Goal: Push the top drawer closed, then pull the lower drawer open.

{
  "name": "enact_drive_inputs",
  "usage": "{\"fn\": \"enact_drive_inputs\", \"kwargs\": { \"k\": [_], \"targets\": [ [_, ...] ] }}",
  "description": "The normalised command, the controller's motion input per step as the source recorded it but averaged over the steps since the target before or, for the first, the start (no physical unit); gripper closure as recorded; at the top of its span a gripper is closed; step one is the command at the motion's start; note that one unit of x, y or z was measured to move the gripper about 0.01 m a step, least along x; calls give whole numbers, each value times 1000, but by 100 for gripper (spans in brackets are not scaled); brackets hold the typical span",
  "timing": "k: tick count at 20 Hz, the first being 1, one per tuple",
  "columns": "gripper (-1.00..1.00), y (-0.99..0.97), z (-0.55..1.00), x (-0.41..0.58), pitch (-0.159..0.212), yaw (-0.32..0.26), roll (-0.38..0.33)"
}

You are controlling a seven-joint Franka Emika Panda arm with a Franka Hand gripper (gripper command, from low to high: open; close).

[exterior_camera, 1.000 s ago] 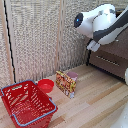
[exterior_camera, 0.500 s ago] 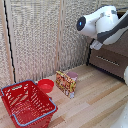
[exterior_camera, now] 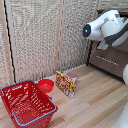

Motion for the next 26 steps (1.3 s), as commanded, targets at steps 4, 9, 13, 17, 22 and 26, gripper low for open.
{"fn": "enact_drive_inputs", "kwargs": {
  "k": [4, 9, 13, 17, 22, 26],
  "targets": [
    [100, -829, 0, -201, -57, 53, -143],
    [-100, -641, 1, -174, -32, 46, -88],
    [-100, -258, 93, -80, 0, 55, -64],
    [-100, -5, 129, -6, -2, 39, -1],
    [-100, 156, 228, 4, -1, 13, 0],
    [-100, 385, 261, 0, 0, 39, -19]
  ]
}}
